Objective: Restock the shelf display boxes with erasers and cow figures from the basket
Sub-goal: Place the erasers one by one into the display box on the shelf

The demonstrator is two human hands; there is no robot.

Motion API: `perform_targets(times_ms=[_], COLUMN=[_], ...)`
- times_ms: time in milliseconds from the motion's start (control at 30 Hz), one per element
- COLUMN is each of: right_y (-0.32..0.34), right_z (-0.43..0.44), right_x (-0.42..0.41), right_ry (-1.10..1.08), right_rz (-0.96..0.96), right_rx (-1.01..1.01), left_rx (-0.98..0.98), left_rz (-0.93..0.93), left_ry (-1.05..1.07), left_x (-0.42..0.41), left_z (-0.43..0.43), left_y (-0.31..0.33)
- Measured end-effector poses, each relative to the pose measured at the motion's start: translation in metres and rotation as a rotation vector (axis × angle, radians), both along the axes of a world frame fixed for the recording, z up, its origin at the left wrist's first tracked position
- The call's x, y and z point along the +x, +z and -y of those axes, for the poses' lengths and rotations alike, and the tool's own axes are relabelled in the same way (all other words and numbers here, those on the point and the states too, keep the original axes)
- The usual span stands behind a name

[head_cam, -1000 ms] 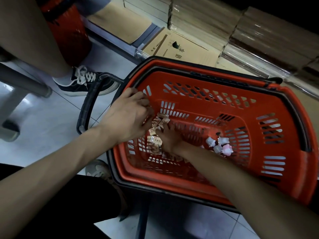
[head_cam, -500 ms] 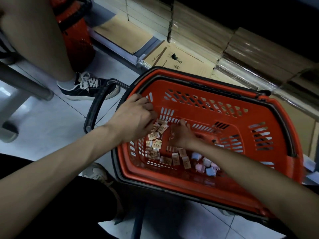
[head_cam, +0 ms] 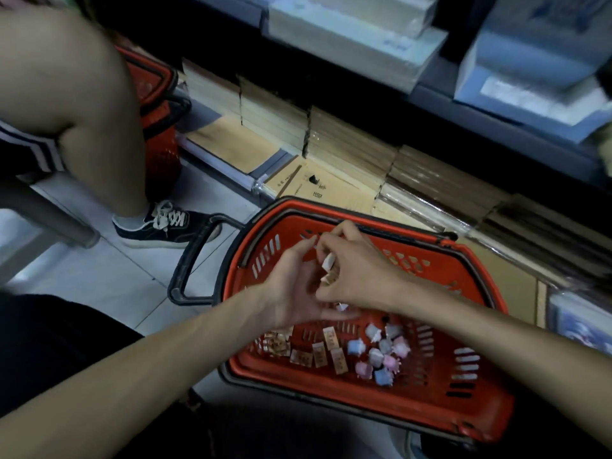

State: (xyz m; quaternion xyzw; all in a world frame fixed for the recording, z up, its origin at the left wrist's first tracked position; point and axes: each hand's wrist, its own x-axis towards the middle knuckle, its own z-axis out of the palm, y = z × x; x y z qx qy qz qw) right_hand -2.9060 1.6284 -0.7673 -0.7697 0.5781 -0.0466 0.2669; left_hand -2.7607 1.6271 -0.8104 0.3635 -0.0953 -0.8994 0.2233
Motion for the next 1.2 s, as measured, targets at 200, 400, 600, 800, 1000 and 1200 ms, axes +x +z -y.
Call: perform_targets(times_ms=[200,400,600,800,1000,1200], right_y=[0.016,0.026,0.044,0.075,0.123,0.154], right_z=[-0.008,-0.012,-0.014,-0.014,-0.037,-0.048], right_x=[-0.020,-0.044,-0.059,-0.102,-0.144,-0.202], right_ry=[0.028,-0.023,-0.156,-0.432,-0.641,-0.793], right_rz=[0.193,0.326,0.439,0.782,1.100,1.023], right_rx=[-0.076,-0.201,-0.281,-0.184,-0.232,-0.496], left_rx=[-0.058,-0.111,-0.259,-0.292,-0.415,-0.745], left_rz=[0.028,0.076,0.184,0.220,0.237,0.335], left_ry=[0.130,0.161,0.134,0.189,0.179,0.150], left_x=[-0.018,-0.037,-0.057,-0.076,-0.131,-0.193], left_z=[-0.002,-0.001,0.004,0.015,0.019,0.027], left_y=[0.019,0.029,0.053,0.080,0.119,0.154])
